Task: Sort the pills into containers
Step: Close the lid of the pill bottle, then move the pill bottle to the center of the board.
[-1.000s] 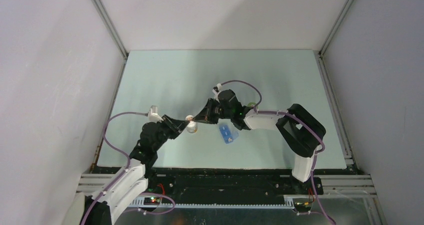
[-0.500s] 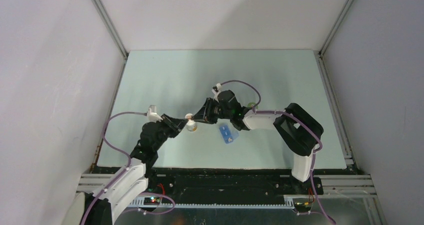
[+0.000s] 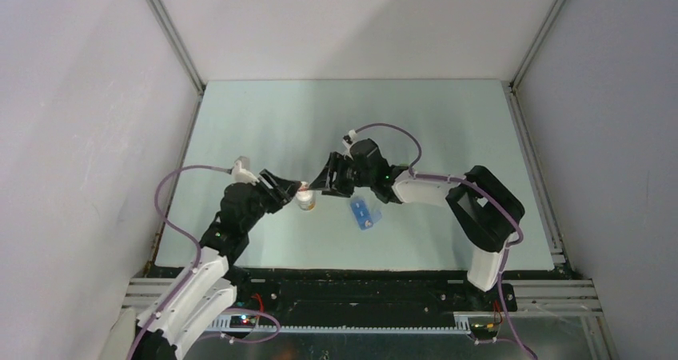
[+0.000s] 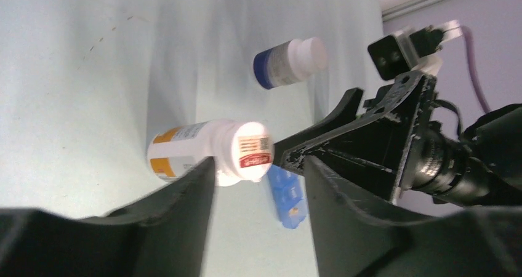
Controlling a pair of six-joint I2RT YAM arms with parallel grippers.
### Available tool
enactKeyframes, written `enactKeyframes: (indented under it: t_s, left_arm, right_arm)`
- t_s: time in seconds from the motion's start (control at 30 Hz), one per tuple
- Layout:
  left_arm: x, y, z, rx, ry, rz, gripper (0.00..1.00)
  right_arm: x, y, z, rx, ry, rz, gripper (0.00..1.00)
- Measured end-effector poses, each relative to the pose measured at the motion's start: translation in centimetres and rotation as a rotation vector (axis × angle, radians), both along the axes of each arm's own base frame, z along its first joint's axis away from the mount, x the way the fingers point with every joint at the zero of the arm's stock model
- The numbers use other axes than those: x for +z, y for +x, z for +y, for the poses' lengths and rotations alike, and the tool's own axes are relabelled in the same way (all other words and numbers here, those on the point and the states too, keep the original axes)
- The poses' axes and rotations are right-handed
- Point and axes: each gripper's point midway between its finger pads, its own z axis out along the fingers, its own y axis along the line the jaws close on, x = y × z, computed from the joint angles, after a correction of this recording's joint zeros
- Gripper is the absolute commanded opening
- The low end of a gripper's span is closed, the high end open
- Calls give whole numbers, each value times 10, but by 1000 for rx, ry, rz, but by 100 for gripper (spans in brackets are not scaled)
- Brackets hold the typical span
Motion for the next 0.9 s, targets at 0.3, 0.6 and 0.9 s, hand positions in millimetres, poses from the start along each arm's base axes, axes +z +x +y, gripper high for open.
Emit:
enactKeyframes:
  t_s: [0.3,0.6,0.9]
  left_arm:
    - [47,-1,14,5,123,-89,85]
    - [23,-26,-11,-207,212,-31,82]
    - [6,-48,-67,-402,195,-22,65]
  right_arm:
    - [47,8,-44,-46,-96,-134,71]
    - [52,-8,-129,-231,-403,-222,68]
    - [-20,-57,-203,-260,-644,-105,45]
